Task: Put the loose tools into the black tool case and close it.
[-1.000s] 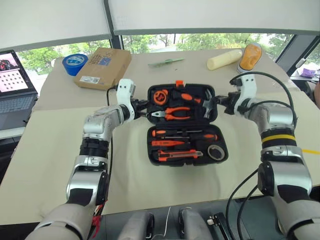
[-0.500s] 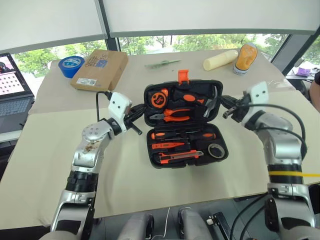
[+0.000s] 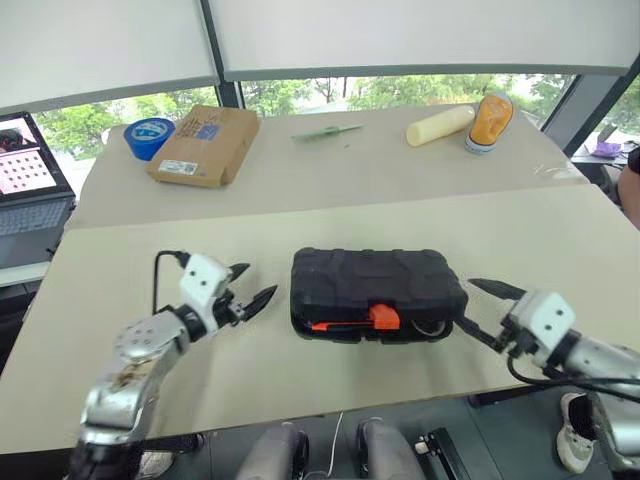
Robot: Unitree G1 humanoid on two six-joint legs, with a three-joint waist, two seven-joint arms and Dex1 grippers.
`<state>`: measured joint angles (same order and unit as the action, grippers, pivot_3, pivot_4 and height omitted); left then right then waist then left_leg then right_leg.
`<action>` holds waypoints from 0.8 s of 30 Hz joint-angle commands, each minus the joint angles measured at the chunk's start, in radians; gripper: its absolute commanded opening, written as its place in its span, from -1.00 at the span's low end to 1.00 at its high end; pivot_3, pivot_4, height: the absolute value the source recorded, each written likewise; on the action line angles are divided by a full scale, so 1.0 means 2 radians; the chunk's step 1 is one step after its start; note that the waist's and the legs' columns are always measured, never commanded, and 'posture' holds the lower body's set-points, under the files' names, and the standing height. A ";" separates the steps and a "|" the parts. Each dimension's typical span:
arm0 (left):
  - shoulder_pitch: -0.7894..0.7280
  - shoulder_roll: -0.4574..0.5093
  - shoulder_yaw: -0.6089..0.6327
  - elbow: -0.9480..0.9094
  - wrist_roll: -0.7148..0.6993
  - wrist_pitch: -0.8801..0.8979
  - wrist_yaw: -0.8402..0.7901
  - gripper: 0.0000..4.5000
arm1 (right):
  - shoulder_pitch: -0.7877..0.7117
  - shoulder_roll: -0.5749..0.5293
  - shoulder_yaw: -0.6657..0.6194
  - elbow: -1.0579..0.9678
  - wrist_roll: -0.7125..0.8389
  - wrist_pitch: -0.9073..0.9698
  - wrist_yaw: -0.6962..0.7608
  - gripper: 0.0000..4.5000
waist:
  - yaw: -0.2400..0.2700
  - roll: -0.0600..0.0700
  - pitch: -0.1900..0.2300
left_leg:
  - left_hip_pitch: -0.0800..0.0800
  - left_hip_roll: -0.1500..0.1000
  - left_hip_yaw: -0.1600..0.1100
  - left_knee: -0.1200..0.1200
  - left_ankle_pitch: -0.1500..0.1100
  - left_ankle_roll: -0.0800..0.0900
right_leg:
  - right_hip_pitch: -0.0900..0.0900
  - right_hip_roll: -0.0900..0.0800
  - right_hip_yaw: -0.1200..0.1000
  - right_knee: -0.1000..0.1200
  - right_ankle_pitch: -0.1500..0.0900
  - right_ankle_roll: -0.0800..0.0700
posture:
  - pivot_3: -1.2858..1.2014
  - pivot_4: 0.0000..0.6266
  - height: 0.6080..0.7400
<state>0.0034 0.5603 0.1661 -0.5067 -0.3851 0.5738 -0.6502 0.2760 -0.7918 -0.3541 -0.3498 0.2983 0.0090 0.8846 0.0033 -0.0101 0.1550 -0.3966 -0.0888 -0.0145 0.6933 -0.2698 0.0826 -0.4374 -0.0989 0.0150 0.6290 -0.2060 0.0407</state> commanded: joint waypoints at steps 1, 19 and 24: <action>-0.016 0.050 0.033 -0.005 -0.033 0.017 -0.040 0.99 | 0.066 -0.038 -0.040 -0.063 0.062 0.054 0.071 0.70 | 0.004 0.000 0.000 | 0.000 0.000 0.000 0.000 0.000 0.000 | 0.001 0.000 0.000 0.000 0.000 0.000 | 0.03 -0.52 0.97; -0.376 -0.017 -0.197 0.471 0.158 -0.315 -0.191 -0.67 | -0.010 -0.073 0.114 -0.045 0.002 0.060 0.126 -1.00 | 0.018 -0.002 0.001 | 0.003 0.000 0.000 0.001 0.001 -0.002 | 0.006 0.000 -0.002 -0.003 -0.001 0.000 | 0.03 -0.52 0.97; -0.408 -0.039 -0.229 0.507 0.184 -0.356 -0.226 -0.95 | -0.066 -0.065 0.149 -0.005 -0.049 0.064 0.093 -1.00 | 0.016 -0.002 0.001 | 0.003 0.000 0.000 0.001 0.002 0.002 | 0.005 0.000 -0.002 -0.002 -0.001 0.000 | 0.03 -0.52 0.97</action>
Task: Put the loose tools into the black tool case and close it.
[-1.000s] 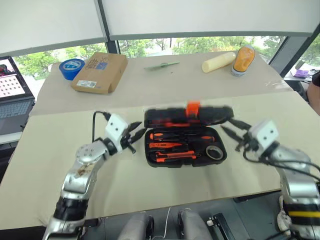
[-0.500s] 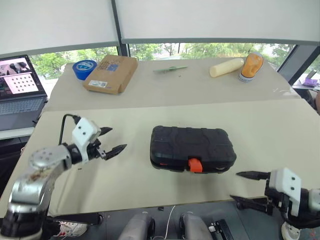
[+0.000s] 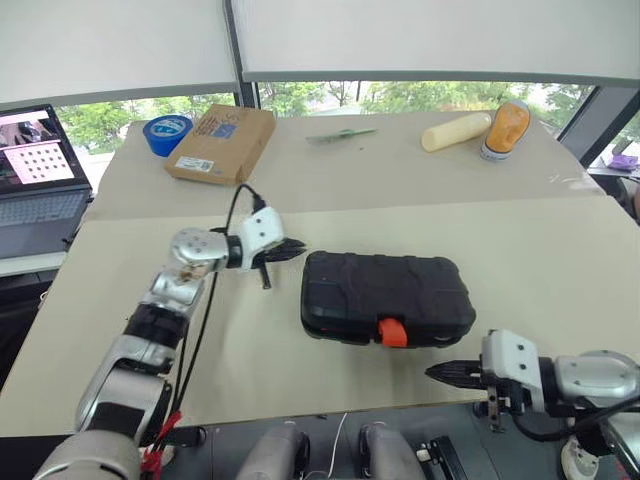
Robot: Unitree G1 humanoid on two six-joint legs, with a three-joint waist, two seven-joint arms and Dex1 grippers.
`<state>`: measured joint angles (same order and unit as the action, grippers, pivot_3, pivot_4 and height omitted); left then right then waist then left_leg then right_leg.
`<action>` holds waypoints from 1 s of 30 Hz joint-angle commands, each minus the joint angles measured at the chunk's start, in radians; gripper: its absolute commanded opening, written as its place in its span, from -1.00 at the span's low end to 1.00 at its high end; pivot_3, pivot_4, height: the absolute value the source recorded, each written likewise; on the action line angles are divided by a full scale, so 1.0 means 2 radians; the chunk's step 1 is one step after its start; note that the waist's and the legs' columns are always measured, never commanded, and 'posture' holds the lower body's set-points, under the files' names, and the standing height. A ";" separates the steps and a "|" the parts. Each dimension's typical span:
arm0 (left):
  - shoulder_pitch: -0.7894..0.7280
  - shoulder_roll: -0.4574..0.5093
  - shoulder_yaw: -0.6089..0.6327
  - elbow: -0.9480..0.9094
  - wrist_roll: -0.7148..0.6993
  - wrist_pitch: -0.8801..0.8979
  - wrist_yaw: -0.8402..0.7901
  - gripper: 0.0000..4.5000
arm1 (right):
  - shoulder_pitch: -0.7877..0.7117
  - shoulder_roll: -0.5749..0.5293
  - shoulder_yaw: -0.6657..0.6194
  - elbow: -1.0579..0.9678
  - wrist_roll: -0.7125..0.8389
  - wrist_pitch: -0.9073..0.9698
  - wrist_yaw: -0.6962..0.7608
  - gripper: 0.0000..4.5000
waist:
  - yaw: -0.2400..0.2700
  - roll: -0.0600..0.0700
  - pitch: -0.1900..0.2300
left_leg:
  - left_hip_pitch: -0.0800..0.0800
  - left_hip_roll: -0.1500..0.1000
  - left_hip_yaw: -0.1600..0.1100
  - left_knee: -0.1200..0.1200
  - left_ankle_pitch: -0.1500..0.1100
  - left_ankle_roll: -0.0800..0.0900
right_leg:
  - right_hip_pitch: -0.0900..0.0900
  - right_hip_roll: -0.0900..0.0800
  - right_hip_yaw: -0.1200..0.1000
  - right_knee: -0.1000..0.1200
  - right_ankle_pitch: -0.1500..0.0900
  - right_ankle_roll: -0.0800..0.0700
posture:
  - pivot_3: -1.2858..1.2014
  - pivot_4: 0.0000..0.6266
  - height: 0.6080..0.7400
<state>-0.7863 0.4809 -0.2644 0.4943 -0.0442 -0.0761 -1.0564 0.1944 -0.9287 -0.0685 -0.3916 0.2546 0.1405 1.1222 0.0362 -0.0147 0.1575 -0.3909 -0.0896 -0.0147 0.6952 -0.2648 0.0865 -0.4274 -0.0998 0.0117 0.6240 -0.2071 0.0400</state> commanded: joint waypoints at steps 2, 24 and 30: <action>-0.013 0.004 -0.021 0.009 0.020 -0.045 -0.043 -0.95 | -0.046 0.009 0.011 0.036 -0.044 0.001 -0.045 -1.00 | 0.000 0.000 0.000 | 0.000 0.000 0.000 0.000 0.000 0.000 | 0.000 0.000 0.000 0.000 0.000 0.000 | 0.03 -0.52 0.97; -0.053 -0.030 0.003 -0.171 -0.117 0.209 -0.144 -0.95 | 0.009 -0.019 -0.113 -0.008 0.075 0.082 -0.001 -1.00 | -0.001 0.000 0.000 | -0.007 0.000 0.000 0.004 0.000 0.001 | -0.005 0.001 0.000 0.002 0.001 0.001 | 0.03 -0.52 0.97; -0.019 -0.063 -0.086 -0.148 -0.036 0.117 -0.136 -0.95 | 0.024 -0.015 -0.161 -0.053 0.149 0.135 0.001 -1.00 | -0.001 0.000 0.000 | -0.006 0.000 0.000 0.004 -0.001 0.002 | -0.005 0.001 0.001 0.002 0.001 0.001 | 0.03 -0.52 0.97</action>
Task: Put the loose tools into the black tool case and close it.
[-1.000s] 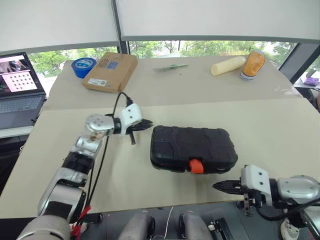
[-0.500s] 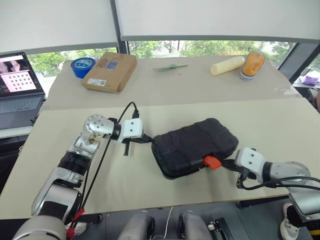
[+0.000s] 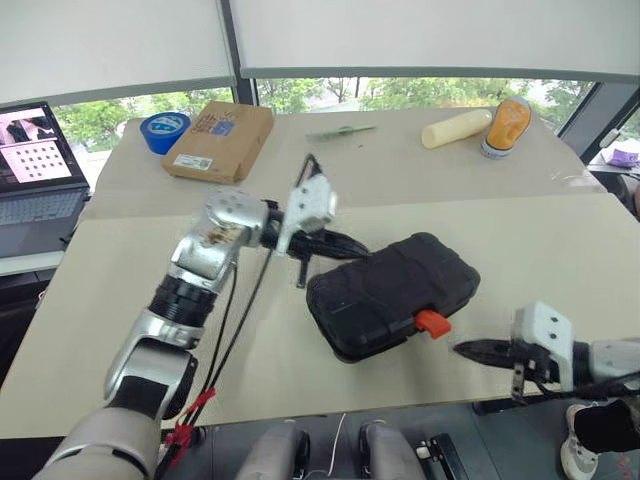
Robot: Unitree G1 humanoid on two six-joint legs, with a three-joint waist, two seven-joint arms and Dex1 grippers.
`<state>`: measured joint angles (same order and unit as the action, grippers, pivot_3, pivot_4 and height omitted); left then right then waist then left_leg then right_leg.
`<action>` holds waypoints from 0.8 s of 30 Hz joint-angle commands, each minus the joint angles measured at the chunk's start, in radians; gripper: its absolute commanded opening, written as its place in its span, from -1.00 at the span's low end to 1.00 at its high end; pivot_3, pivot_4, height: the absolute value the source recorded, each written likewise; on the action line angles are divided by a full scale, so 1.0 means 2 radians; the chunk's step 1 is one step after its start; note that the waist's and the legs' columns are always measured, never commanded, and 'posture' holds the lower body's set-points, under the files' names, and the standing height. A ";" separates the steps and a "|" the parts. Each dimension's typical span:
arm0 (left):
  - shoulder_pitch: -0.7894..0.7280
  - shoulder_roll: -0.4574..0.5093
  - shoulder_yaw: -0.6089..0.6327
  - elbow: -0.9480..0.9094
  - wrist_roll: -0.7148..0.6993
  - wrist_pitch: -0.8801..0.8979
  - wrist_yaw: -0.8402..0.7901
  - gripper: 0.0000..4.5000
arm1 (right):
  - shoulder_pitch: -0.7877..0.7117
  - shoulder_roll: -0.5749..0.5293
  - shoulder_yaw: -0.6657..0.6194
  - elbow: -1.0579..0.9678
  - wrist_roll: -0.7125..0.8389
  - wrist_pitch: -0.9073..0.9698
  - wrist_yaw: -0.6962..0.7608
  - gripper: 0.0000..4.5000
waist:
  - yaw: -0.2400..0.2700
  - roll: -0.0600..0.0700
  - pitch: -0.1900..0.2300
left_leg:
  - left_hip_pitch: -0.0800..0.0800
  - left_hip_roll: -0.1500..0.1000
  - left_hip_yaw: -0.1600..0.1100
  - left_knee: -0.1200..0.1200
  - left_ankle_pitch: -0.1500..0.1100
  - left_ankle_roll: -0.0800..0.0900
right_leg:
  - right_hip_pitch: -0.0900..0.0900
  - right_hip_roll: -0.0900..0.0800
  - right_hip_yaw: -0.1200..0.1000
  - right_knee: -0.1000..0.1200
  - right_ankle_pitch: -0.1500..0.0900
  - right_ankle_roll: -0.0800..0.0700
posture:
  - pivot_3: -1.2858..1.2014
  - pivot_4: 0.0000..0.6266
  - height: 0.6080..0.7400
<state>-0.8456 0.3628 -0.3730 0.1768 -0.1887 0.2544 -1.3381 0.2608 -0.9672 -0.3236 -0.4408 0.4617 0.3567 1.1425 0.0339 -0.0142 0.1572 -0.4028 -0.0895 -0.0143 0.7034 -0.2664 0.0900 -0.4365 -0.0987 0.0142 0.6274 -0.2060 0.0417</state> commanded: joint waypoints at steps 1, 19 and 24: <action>0.015 -0.004 -0.043 0.019 0.049 -0.066 0.005 -0.95 | -0.013 0.008 -0.038 -0.034 0.058 0.037 -0.015 -1.00 | 0.000 0.000 0.000 | 0.000 0.000 0.000 0.000 0.000 0.001 | 0.000 0.000 0.000 0.000 0.000 0.000 | 0.03 -0.52 0.97; 0.033 -0.003 -0.088 0.104 0.133 -0.195 0.044 -0.95 | -0.015 0.017 -0.009 -0.030 0.017 0.040 -0.063 -1.00 | 0.004 0.000 -0.001 | 0.007 0.000 -0.001 -0.001 -0.003 0.004 | 0.008 -0.004 -0.001 -0.002 0.000 0.000 | 0.03 -0.52 0.97; 0.026 -0.009 -0.091 0.122 0.142 -0.204 0.049 -0.95 | -0.028 0.032 0.013 -0.039 0.018 0.045 -0.073 -1.00 | 0.003 0.000 -0.002 | 0.007 0.000 -0.001 -0.001 -0.003 0.004 | 0.008 -0.004 -0.002 -0.002 0.000 0.000 | 0.03 -0.52 0.97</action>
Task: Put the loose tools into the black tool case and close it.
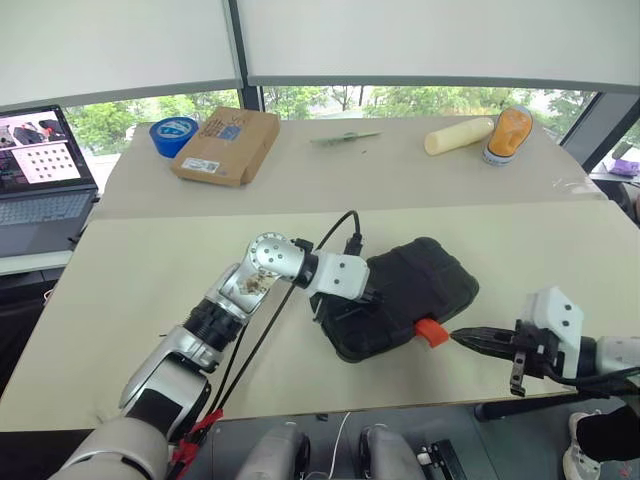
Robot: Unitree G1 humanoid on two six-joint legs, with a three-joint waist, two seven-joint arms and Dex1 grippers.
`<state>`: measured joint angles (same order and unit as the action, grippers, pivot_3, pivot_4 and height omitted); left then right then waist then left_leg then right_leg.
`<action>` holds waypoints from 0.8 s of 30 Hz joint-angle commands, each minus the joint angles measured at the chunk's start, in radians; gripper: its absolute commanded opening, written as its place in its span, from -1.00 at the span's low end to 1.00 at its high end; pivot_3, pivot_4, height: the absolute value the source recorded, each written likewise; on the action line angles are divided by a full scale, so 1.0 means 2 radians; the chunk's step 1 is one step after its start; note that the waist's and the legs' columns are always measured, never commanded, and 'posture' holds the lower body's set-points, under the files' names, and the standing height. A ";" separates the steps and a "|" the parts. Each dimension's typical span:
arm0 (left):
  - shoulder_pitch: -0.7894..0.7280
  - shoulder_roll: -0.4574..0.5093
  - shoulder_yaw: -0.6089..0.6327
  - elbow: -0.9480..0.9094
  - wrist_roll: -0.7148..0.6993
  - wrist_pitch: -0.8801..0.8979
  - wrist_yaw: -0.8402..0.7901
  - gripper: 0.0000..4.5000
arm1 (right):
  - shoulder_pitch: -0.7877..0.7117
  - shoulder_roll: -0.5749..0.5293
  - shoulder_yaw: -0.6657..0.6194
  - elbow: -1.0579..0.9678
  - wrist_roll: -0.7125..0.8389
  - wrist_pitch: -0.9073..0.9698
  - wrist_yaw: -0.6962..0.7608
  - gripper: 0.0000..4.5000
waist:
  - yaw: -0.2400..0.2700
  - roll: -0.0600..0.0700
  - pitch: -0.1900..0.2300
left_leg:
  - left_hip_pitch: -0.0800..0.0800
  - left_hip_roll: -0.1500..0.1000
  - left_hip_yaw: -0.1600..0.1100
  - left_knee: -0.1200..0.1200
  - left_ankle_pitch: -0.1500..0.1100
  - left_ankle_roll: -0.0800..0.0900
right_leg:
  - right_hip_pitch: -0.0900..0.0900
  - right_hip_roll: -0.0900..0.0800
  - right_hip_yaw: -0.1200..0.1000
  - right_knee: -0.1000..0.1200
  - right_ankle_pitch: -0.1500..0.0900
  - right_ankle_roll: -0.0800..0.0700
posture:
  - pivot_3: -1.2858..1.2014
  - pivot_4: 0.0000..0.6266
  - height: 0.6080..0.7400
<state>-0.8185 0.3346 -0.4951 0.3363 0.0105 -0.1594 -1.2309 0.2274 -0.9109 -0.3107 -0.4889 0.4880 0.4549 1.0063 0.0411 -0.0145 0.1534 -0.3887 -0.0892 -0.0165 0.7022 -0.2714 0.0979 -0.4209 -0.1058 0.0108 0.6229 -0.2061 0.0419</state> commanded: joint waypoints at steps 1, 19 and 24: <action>0.012 0.004 -0.031 0.046 0.045 -0.001 -0.004 -0.95 | -0.013 0.005 0.010 -0.017 0.004 -0.004 -0.006 -1.00 | 0.000 0.000 0.000 | 0.000 0.000 0.000 0.000 0.000 0.000 | 0.000 0.000 0.000 0.000 0.000 0.000 | 0.03 -0.52 0.97; -0.003 -0.020 -0.032 0.085 0.058 -0.034 -0.001 -0.95 | -0.020 -0.019 -0.063 -0.031 0.055 0.030 0.012 -1.00 | 0.002 -0.001 -0.005 | 0.001 0.000 0.000 0.000 0.000 0.000 | 0.001 0.000 0.000 0.000 0.000 0.000 | 0.03 -0.52 0.97; -0.003 -0.022 -0.032 0.081 0.053 -0.037 -0.011 -0.95 | -0.030 -0.003 0.012 -0.050 0.028 0.029 -0.011 -1.00 | 0.002 -0.001 -0.005 | 0.001 0.000 0.000 0.000 0.000 0.001 | 0.001 -0.001 0.000 -0.001 0.000 0.000 | 0.03 -0.52 0.97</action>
<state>-0.8584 0.2843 -0.5007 0.4444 0.0593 -0.2469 -1.2178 0.1716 -0.9270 -0.3333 -0.5586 0.5665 0.5142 1.0047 0.0458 -0.0173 0.1429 -0.3876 -0.0893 -0.0177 0.7014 -0.2722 0.0992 -0.4195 -0.1072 0.0108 0.6209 -0.2067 0.0427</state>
